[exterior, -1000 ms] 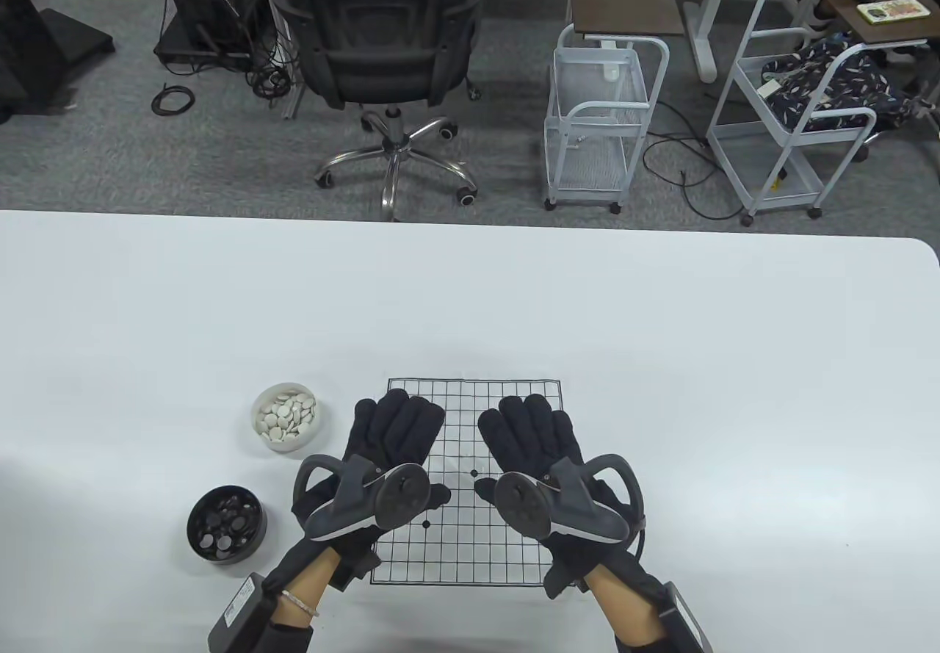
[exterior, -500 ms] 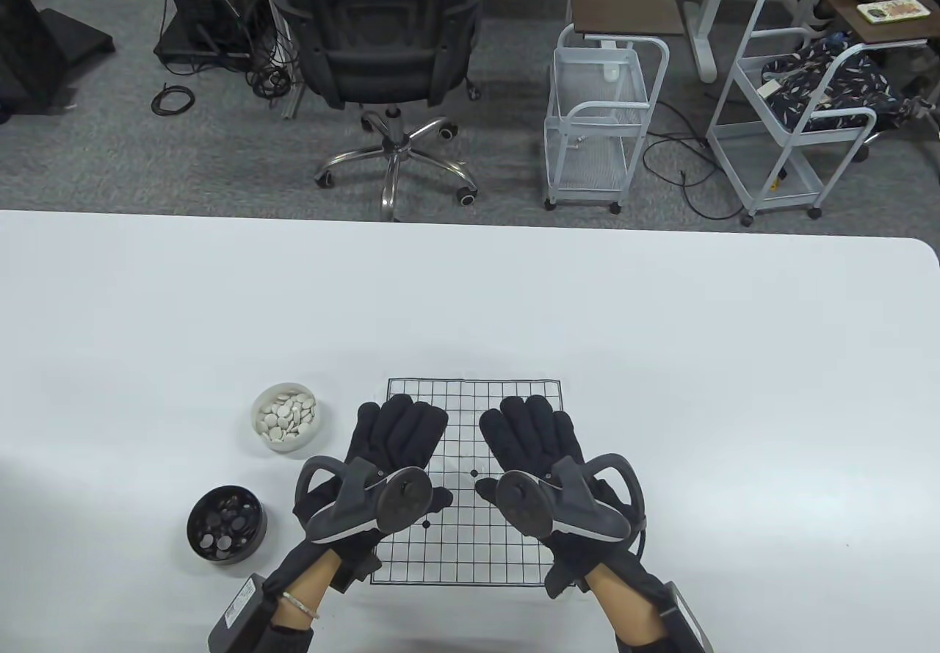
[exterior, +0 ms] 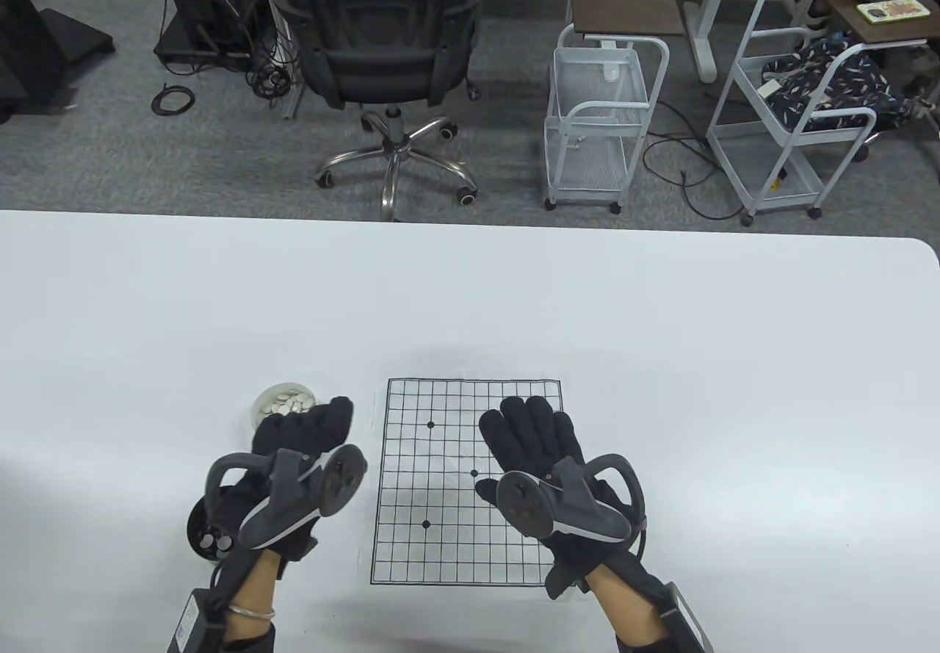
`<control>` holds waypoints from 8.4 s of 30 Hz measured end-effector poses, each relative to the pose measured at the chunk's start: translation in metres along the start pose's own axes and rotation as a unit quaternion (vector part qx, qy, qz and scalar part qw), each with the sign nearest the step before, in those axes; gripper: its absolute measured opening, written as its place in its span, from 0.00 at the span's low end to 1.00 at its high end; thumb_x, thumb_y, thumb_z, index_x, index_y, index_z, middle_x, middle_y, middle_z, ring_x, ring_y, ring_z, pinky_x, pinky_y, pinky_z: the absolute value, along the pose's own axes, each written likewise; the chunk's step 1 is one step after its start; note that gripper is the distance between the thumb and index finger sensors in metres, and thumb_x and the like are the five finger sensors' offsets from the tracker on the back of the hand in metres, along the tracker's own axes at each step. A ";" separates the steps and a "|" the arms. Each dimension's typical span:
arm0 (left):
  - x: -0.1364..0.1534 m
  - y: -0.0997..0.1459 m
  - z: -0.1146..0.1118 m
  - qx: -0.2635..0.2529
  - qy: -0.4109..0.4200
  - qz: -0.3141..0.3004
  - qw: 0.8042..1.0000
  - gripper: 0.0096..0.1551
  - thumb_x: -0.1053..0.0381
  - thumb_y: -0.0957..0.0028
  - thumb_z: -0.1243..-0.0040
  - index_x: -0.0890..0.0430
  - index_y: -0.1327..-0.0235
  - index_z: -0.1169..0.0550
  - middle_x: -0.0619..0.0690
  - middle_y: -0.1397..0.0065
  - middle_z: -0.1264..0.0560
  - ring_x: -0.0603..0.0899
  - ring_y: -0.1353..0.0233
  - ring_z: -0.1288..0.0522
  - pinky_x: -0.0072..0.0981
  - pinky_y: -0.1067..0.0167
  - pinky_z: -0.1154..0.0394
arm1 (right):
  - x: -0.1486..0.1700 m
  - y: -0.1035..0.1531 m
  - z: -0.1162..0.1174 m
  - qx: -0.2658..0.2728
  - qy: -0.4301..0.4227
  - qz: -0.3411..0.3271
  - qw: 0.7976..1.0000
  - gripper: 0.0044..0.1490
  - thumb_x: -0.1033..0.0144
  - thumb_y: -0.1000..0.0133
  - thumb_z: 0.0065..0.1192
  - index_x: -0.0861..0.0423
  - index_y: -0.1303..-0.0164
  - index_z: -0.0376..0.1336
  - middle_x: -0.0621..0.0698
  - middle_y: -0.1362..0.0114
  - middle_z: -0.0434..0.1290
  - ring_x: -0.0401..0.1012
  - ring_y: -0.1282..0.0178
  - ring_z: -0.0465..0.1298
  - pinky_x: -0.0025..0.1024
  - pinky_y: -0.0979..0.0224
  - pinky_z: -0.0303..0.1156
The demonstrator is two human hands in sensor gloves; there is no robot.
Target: Place Go stones in plus sign pattern
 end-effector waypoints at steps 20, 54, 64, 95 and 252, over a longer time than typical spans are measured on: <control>0.076 -0.001 -0.118 0.335 -0.077 0.179 0.922 0.33 0.32 0.63 0.36 0.49 0.49 0.16 0.41 0.54 0.10 0.40 0.63 0.12 0.36 0.51 0.16 | 0.000 0.001 -0.001 0.006 -0.001 -0.001 1.000 0.50 0.41 0.36 0.31 0.56 0.13 0.26 0.65 0.11 0.35 0.65 0.12 0.38 0.58 0.17 0.38; 0.099 0.008 -0.114 0.305 0.052 0.182 0.933 0.21 0.39 0.55 0.40 0.45 0.55 0.15 0.42 0.57 0.10 0.42 0.62 0.13 0.37 0.49 0.17 | 0.004 0.004 -0.002 0.007 -0.003 0.005 1.000 0.50 0.41 0.36 0.33 0.56 0.13 0.28 0.65 0.11 0.36 0.65 0.12 0.40 0.58 0.17 0.40; 0.084 0.001 -0.088 0.254 0.125 0.125 0.951 0.21 0.40 0.55 0.39 0.46 0.55 0.15 0.43 0.58 0.10 0.42 0.63 0.13 0.37 0.49 0.18 | 0.006 0.005 -0.003 0.007 -0.008 0.008 1.000 0.50 0.41 0.36 0.33 0.56 0.13 0.28 0.65 0.11 0.37 0.65 0.12 0.41 0.58 0.17 0.41; -0.176 -0.086 -0.098 0.296 0.130 -0.109 0.940 0.20 0.40 0.51 0.42 0.49 0.55 0.17 0.43 0.60 0.13 0.41 0.65 0.16 0.37 0.49 0.19 | 0.027 0.017 -0.015 0.035 -0.032 0.041 0.998 0.50 0.41 0.36 0.33 0.55 0.13 0.29 0.65 0.11 0.38 0.65 0.12 0.41 0.58 0.17 0.41; -0.040 -0.014 -0.024 0.123 0.078 -0.103 0.984 0.41 0.31 0.53 0.48 0.43 0.25 0.33 0.49 0.17 0.31 0.62 0.18 0.31 0.65 0.22 0.39 | 0.026 0.022 -0.025 0.036 -0.035 0.041 0.998 0.49 0.40 0.37 0.36 0.55 0.12 0.34 0.65 0.11 0.42 0.65 0.13 0.46 0.58 0.18 0.45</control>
Point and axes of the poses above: the tracker on the back of each hand, its own x axis roughly to the little-finger side, its own y axis roughly from the fingertips to the wrist, z = x × y, the point moved 3 cm from there along -y, roughly from the wrist to the fingertips
